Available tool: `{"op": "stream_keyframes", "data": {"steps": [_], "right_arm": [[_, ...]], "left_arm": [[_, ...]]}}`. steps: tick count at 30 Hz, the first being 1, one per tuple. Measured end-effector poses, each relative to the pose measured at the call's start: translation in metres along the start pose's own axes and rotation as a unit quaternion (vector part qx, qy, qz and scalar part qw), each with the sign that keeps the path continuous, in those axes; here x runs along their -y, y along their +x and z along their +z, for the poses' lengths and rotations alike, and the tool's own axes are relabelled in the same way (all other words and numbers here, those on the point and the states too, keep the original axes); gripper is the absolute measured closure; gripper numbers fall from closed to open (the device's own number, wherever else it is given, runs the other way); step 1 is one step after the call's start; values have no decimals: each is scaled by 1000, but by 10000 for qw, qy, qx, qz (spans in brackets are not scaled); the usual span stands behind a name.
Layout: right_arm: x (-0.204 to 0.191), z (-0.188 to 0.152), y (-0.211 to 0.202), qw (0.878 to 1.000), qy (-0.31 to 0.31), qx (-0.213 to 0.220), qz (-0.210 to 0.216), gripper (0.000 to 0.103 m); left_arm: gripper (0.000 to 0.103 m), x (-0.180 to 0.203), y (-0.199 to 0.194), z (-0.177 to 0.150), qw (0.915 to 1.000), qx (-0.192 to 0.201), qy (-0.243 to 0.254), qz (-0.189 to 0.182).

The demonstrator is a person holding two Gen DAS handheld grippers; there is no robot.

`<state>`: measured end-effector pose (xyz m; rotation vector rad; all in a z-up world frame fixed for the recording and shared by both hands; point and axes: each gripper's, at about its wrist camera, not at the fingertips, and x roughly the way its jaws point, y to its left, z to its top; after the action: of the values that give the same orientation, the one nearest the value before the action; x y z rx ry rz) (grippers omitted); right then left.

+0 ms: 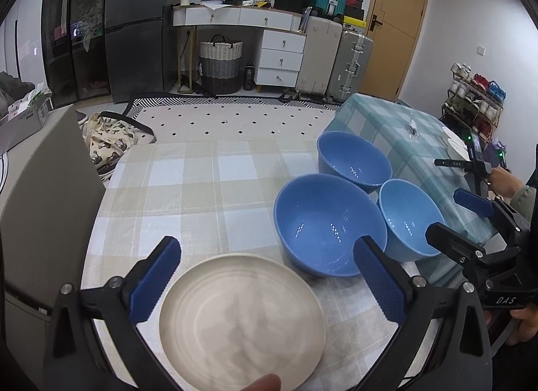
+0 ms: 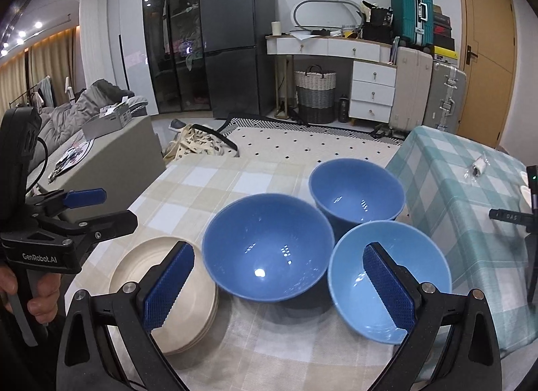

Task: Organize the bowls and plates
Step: 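Move both tools over the blue bowls toward the largest blue bowl rims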

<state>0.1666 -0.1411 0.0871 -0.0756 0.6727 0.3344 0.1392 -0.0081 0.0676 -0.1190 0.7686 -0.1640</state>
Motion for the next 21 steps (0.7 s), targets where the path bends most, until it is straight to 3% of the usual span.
{"op": "stream_keyframes", "data": {"steps": [21], "right_arm": [[38, 66, -3, 9991, 198, 88, -356, 1]], "left_arm": [[0, 40, 18, 68, 9991, 223, 370, -33]]}}
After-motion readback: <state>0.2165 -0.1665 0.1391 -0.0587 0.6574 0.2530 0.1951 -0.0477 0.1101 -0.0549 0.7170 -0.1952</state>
